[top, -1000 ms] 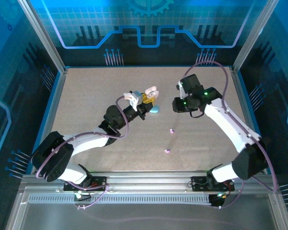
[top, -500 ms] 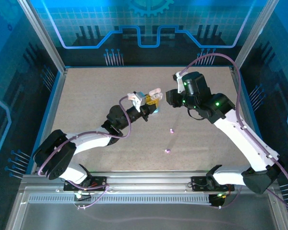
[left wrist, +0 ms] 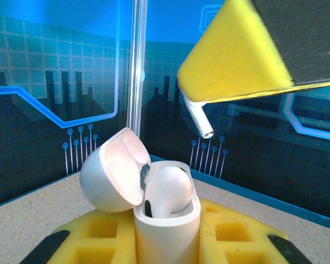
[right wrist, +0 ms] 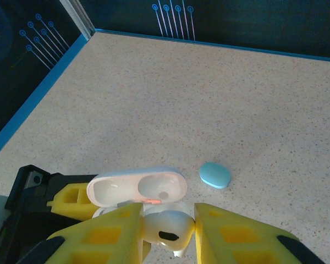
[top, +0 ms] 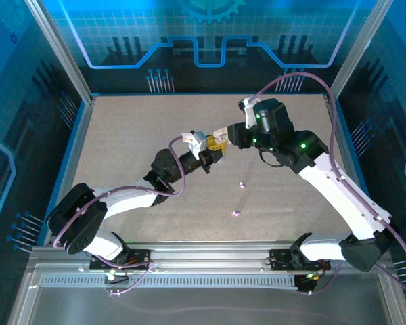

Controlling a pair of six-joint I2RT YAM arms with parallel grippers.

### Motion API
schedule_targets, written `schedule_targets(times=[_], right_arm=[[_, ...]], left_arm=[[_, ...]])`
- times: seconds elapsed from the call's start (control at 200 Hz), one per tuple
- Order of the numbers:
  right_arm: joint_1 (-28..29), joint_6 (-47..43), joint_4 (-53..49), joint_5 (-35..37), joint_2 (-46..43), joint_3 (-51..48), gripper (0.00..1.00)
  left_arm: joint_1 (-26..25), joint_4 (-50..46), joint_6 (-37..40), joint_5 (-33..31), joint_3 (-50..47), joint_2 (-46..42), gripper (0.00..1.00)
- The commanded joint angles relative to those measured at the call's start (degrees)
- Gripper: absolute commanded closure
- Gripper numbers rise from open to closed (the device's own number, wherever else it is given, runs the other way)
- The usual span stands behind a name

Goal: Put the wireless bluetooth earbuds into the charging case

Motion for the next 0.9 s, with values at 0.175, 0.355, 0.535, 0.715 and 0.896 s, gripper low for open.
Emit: schedule_targets(times=[0.175,0.355,0.535,0.715,0.896], right_arm=[[1.14,-0.73,1.47,0.41,1.89,1.9,0.7],[1.24,-1.4,1.81,0.69,2.25,1.24,0.7],[1.39,-2.83,2.04,1.01,1.79,-0.36,0.7],[1.42,-4.32,2.87,-0.15,0.92,-2.19,0.7],[1.43,-5.35,2.91,-1.68,-0.55,-3.67,0.71]], left_arm=[[-0.49,2.77,-0.83,2.64,2.22,0.25,0.78],[-0.52,4.01,-1.38,3.18,2.1,0.39,0.78],[-0.5,5.41,-2.24,2.58,1.96,0.62,0.78],[-0.5,5.95,-2.54,2.42,1.97,0.65,0.78],[-0.41,6.27,-2.64,0.79,1.78,0.26,0.78]])
